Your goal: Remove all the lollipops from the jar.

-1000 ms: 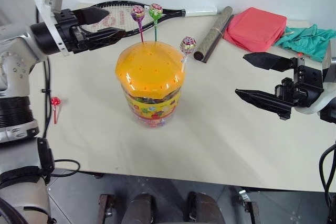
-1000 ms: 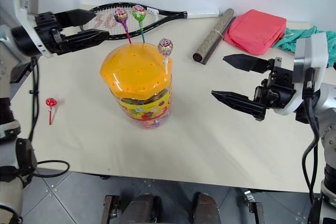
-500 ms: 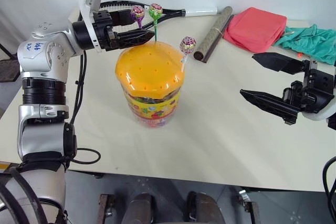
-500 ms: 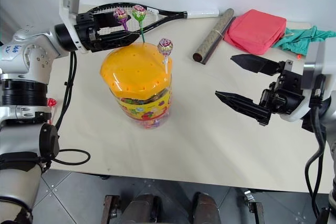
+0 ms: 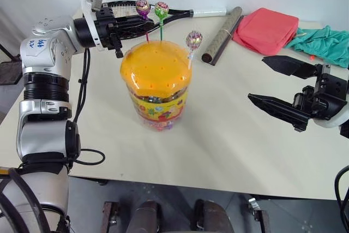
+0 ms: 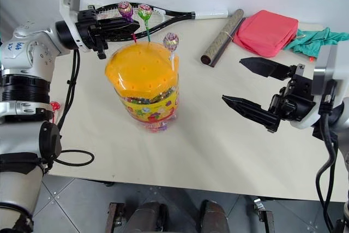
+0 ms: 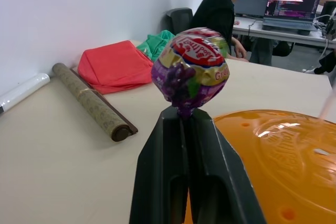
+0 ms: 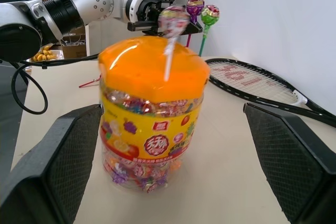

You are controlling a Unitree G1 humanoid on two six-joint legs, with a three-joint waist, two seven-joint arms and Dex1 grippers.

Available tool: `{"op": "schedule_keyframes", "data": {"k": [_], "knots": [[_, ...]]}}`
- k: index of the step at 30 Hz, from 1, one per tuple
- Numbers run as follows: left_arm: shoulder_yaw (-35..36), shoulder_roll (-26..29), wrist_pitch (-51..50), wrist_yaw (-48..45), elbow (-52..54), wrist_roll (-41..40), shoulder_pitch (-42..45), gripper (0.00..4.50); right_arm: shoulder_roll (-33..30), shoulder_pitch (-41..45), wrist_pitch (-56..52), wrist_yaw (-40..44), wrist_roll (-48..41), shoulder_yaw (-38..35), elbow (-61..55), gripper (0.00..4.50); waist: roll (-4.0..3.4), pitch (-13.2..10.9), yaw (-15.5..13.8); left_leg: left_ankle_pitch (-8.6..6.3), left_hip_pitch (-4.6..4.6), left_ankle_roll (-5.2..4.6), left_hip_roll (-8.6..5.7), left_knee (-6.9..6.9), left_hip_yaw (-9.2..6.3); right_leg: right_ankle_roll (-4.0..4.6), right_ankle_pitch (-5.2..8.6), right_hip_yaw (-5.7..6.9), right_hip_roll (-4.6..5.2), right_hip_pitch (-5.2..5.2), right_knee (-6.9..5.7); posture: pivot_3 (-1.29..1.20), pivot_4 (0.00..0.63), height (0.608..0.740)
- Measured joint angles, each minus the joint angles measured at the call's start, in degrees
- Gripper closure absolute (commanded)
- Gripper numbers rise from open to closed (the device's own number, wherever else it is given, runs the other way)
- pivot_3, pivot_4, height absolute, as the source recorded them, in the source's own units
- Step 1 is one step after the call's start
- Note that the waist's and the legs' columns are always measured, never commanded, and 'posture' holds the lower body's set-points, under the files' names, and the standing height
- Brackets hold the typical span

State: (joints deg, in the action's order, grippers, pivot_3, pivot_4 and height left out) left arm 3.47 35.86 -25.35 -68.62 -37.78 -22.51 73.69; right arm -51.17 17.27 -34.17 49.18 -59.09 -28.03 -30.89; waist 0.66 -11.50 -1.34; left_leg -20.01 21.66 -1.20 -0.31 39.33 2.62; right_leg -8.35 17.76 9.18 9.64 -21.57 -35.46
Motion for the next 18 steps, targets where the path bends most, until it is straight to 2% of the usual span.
{"op": "schedule_keyframes", "data": {"k": [4, 11, 14, 18], "knots": [[1.5, -0.1, 0.0, 0.8, -0.5, -0.5, 1.5, 4.49, 0.0, 0.3, 0.1, 0.0, 0.0, 0.0, 0.1, 0.0, 0.01, 0.0, 0.0, 0.0, 0.0, 0.0, 0.0, 0.01, -0.01, 0.0, 0.0, 0.01, 0.0, 0.0, 0.0, 0.0, 0.15, 0.74], [5.9, 0.1, -2.7, 7.7, 1.9, -1.6, 5.9, 4.49, -0.8, 2.2, 0.3, 1.3, 0.1, 0.1, 1.9, 0.0, 0.01, 0.0, 0.0, 0.0, 0.01, 0.0, 0.0, 0.02, -0.04, 0.0, 0.0, 0.0, 0.0, 0.0, -0.01, 0.0, 0.15, 0.74], [6.4, 1.8, -8.2, 14.4, 3.2, -0.7, 7.0, 4.49, -0.9, 3.1, 0.3, 2.3, 0.2, 0.8, 2.9, 0.0, 0.01, 0.0, 0.1, 0.0, 0.01, 0.0, 0.0, 0.02, -0.06, 0.0, 0.0, 0.0, 0.0, 0.0, -0.01, 0.0, 0.15, 0.74], [5.7, 7.0, -19.0, 23.1, 3.4, 2.9, 8.2, 4.49, -1.0, 4.7, 0.4, 3.7, 1.0, 1.4, 4.7, 0.0, 0.01, 0.0, 0.4, 0.0, -0.03, 0.0, 0.01, -0.02, -0.05, 0.0, 0.0, 0.0, -0.01, -0.01, -0.07, 0.0, 0.15, 0.74]]}}
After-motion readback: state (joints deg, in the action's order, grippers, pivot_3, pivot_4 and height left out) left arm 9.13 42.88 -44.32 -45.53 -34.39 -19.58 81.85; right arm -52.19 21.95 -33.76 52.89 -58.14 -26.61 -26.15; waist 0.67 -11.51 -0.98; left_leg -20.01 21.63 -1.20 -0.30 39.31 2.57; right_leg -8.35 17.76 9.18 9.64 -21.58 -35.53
